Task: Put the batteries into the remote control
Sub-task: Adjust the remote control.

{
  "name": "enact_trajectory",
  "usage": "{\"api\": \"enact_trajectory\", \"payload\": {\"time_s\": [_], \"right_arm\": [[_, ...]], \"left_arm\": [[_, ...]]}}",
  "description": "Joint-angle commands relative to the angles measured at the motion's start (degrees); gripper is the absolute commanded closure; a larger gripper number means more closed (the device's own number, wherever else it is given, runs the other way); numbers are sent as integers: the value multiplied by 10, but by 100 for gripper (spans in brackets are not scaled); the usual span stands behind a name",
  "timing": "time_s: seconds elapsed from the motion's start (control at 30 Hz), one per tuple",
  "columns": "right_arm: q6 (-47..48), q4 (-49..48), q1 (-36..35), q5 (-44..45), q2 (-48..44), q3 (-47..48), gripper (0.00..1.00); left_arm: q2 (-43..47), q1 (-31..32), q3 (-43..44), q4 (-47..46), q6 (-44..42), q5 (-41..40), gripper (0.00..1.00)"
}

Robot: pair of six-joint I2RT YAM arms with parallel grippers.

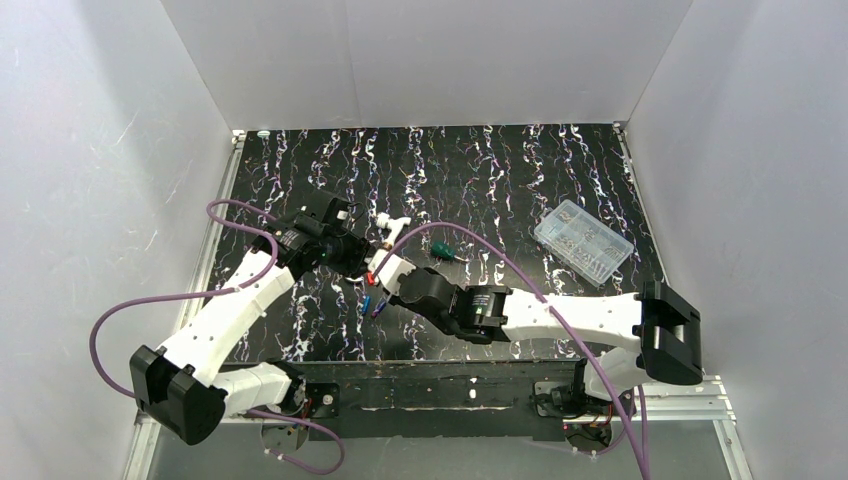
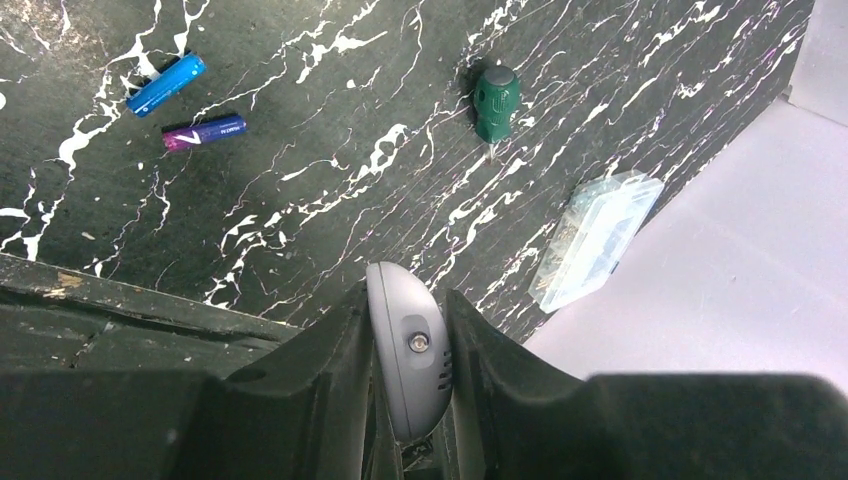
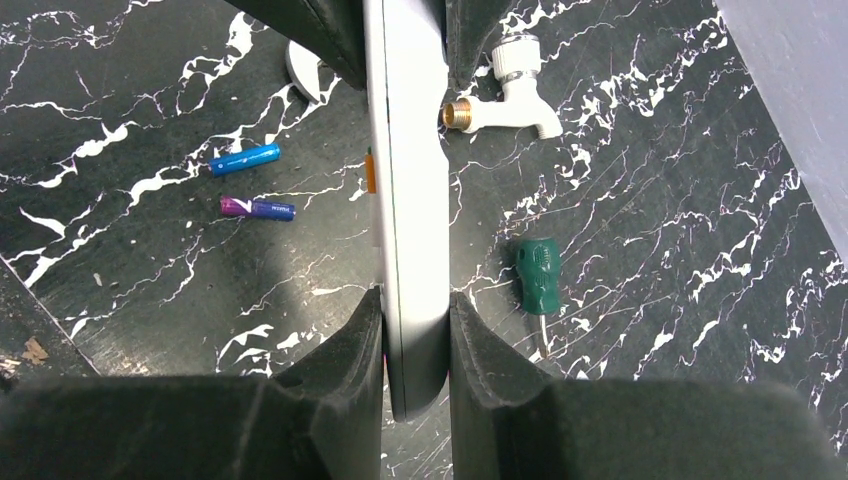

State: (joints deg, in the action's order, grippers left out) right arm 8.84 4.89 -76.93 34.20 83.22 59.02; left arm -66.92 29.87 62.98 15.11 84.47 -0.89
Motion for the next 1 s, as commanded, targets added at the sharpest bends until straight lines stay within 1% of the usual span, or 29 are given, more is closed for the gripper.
{"api": "enact_trajectory", "payload": {"time_s": [0.0,0.03,0.13,0.2,0.27,0.33,0.43,0.5,0.63,0.87,0.97], "right_arm": [[-8,-31,-5,16,-4,6,99],[-6,-27,-6,14,-5,7,99],[-7,-29,-7,16,-18,3,85],[-9,-34,-7,15,-28,-5,70],[-15,-36,-6,14,-39,-13,52],[-25,-30,-7,1,-49,-17,38],[-48,5,-7,-36,-61,-13,27],[-60,32,-7,-71,-75,-11,26],[-70,42,-7,-119,-121,-37,26],[-84,74,-7,-167,-222,-61,26],[-84,98,-6,-169,-249,-55,27]], "left_arm": [[5,3,-10,34,4,2,95],[5,3,-11,31,4,4,100],[8,3,-23,9,-2,18,100],[10,3,-39,-32,-7,44,100],[8,3,-56,-73,-8,67,100],[1,3,-65,-107,-2,89,100],[-3,3,-64,-126,-8,109,100],[-2,3,-63,-133,-15,117,100],[12,3,-71,-156,-34,125,100],[61,2,-119,-195,-83,132,100],[88,2,-138,-192,-125,138,100]]}}
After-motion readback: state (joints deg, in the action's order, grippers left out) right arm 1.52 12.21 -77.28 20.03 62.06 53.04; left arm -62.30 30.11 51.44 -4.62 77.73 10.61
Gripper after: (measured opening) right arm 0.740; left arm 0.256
